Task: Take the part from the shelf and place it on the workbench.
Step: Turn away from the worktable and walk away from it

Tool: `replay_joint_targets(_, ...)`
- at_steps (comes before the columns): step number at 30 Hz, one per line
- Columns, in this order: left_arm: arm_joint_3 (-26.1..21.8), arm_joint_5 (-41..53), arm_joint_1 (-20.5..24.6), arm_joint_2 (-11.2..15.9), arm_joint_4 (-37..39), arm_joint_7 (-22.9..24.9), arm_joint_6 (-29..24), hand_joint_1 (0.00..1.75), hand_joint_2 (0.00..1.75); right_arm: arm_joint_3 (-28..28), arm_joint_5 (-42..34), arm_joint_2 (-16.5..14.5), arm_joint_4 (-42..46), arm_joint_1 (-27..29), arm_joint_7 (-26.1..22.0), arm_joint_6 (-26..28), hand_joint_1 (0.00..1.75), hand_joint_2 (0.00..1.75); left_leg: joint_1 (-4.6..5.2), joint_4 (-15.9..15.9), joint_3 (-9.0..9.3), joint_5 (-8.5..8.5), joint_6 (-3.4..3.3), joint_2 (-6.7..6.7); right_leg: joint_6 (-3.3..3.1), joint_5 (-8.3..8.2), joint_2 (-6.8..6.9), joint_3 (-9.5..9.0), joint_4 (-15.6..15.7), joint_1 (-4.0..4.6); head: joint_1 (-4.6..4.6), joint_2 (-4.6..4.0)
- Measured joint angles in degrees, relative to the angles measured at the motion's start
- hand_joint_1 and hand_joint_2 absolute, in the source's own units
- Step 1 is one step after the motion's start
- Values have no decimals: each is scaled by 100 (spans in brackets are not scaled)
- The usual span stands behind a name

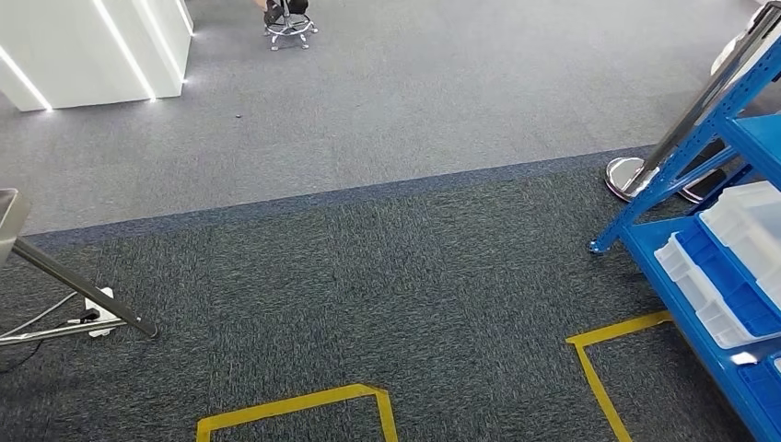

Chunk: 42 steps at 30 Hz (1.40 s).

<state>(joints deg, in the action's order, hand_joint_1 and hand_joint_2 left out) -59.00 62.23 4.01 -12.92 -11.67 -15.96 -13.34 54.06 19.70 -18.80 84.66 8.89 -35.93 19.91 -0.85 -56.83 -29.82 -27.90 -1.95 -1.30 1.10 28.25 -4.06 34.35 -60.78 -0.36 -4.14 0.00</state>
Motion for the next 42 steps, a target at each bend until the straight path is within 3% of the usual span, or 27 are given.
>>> replay_joint_targets(1, -22, -10, -4, -7, 0, 12, -6, 0, 0, 314, 192, 1, -299, -141, 80, 165, 0, 0, -1, 19, 4, 12, -28, 75, 20, 166, 173, 133, -278, -4, -6, 0)
replay_joint_targets(3, -70, -17, -22, -15, 0, 27, -10, 0, 0, 799, 428, 9, -852, -351, 132, 423, 0, 0, 13, 24, 2, 0, -44, 225, 64, 511, 330, 505, -1008, -22, -11, 0)
replay_joint_targets(4, -88, -19, -33, -17, 0, 34, -12, 0, 0, 977, 492, 14, -1068, -399, 143, 500, 0, 0, 19, 22, 4, -13, -44, 304, 81, 580, 351, 635, -1262, -37, -10, 0)
replay_joint_targets(5, -100, -21, -41, -19, 0, 43, -14, 0, 0, 1128, 559, 19, -1265, -432, 186, 585, 0, 0, 22, 20, 12, -29, -38, 385, 94, 537, 365, 664, -1322, -49, -10, 0)
replay_joint_targets(7, -115, -35, -43, -21, 0, 55, -28, 0, 0, 1407, 798, 44, -1698, -561, 395, 865, 0, 0, 21, 17, 51, -70, -9, 545, 103, 186, 450, 395, -806, -60, -10, 0)
replay_joint_targets(9, -153, -60, -33, -32, 0, 60, -52, 0, 0, 1724, 1222, 103, -2307, -751, 788, 1313, 0, 0, 38, 7, 105, -127, 53, 684, 68, -87, 691, 8, -66, -30, -8, 0)
replay_joint_targets(11, -207, -79, -14, -46, 0, 61, -71, 0, 0, 1972, 1843, 162, -2975, -842, 1286, 1716, 0, 0, 56, -6, 152, -184, 126, 780, -11, -110, 797, -139, 210, 24, -3, 0)
replay_joint_targets(13, -239, -84, 14, -54, 0, 60, -78, 0, 0, 2148, 2615, 188, -3474, -855, 1795, 1902, 0, 0, 42, -19, 201, -232, 194, 841, -95, -99, 671, -143, 209, 36, -1, 0)
replay_joint_targets(15, -247, -85, 30, -56, 0, 55, -84, 0, 0, 2346, 3396, 167, -3837, -895, 2216, 1945, 0, 0, 17, -224, 149, -398, 254, 624, -170, -107, 548, -157, 231, 11, 3, 0)
replay_joint_targets(17, -261, -80, 23, -58, 0, 48, -88, 0, 0, 2540, 4022, 124, -4189, -971, 2450, 1952, 0, 0, 5, -848, -149, -760, 279, 297, -232, -113, 424, -159, 239, 3, 6, 0)
replay_joint_targets(19, -276, -64, 6, -58, 0, 46, -89, 0, 0, 2674, 4422, 97, -4552, -1038, 2549, 1952, 0, 0, 8, -1562, -524, -1041, 278, 197, -264, -109, 280, -152, 228, 20, 7, 0)
replay_joint_targets(20, -279, -49, -2, -58, 0, 44, -90, 0, 0, 2713, 4585, 89, -4752, -1057, 2594, 1949, 0, 0, 10, -1713, -625, -1026, 269, 184, -270, -106, 199, -155, 219, 29, 7, 0)
replay_joint_targets(21, -279, -30, -6, -58, 0, 38, -92, 0, 0, 2728, 4754, 90, -4969, -1069, 2641, 1942, 0, 0, 13, -1645, -627, -889, 252, 171, -273, -102, 115, -162, 211, 37, 7, 0)
replay_joint_targets(22, -279, -9, -6, -58, 0, 29, -93, 0, 0, 2723, 4949, 92, -5197, -1077, 2688, 1921, 0, 0, 14, -1362, -529, -657, 227, 135, -273, -99, 33, -175, 206, 42, 7, 0)
replay_joint_targets(24, -279, 30, -2, -50, 0, 5, -95, 0, 0, 2665, 5298, 99, -5618, -1091, 2744, 1813, 0, 0, 15, -576, -234, -223, 159, -110, -261, -92, -111, -185, 193, 53, 4, 0)
replay_joint_targets(26, -277, 57, 6, -39, 0, -17, -96, 0, 0, 2586, 5507, 115, -5945, -1109, 2748, 1661, 0, 0, 27, -164, -85, -82, 123, -307, -214, -95, -234, -157, 182, 39, 4, 0)
replay_joint_targets(28, -274, 89, 16, -33, 0, -30, -96, 0, 0, 2526, 5609, 133, -6178, -1114, 2734, 1543, 0, 0, 34, -97, -52, -74, 97, -246, -138, -112, -345, -126, 188, 15, 6, 0)
replay_joint_targets(29, -272, 106, 21, -32, 0, -28, -95, 0, 0, 2503, 5641, 145, -6264, -1112, 2726, 1500, 0, 0, 26, -60, -27, -53, 70, -177, -104, -102, -295, -115, 169, 19, 4, 0)
replay_joint_targets(31, -266, 134, 24, -29, 0, -22, -91, 0, 0, 2458, 5686, 178, -6411, -1126, 2714, 1435, 0, 0, -1, 20, 15, -10, 3, -25, -39, 70, -6, -4, -86, 35, -16, 0)
replay_joint_targets(33, -262, 149, 15, -27, 0, -16, -84, 0, 0, 2406, 5716, 212, -6542, -1160, 2692, 1386, 0, 0, 10, 33, 27, -13, -31, 136, 6, 422, 282, 300, -722, 12, -34, 0)
replay_joint_targets(35, -261, 153, -1, -26, 0, -6, -75, 0, 0, 2358, 5740, 245, -6641, -1182, 2623, 1319, 0, 0, 15, 22, 33, -39, -32, 312, 42, 592, 355, 562, -1243, -28, -33, 0)
replay_joint_targets(36, -260, 156, -2, -26, 0, -3, -71, 0, 0, 2337, 5748, 263, -6681, -1184, 2575, 1272, 0, 0, 14, 18, 43, -57, -25, 393, 56, 516, 380, 556, -1229, -44, -33, 0)
replay_joint_targets(37, -258, 159, 1, -27, 0, 0, -67, 0, 0, 2321, 5752, 279, -6717, -1184, 2532, 1229, 0, 0, 13, 16, 63, -76, -11, 464, 64, 340, 419, 429, -986, -57, -33, 0)
replay_joint_targets(39, -252, 163, 8, -29, 0, -2, -60, 0, 0, 2293, 5756, 309, -6780, -1188, 2469, 1174, 0, 0, 23, 12, 114, -123, 35, 588, 42, -1, 626, 30, -226, -48, -33, 0)
replay_joint_targets(40, -249, 163, 12, -29, 0, -6, -55, 0, 0, 2279, 5759, 318, -6806, -1196, 2452, 1164, 0, 0, 35, 10, 136, -147, 68, 643, 9, -84, 718, -109, 49, -27, -32, 0)
replay_joint_targets(42, -247, 163, 26, -28, 0, -31, -22, 0, 0, 2248, 5765, 326, -6845, -1208, 2431, 1145, 0, 0, 59, 15, 174, -182, 131, 747, -64, -79, 773, -170, 200, 23, -30, 0)
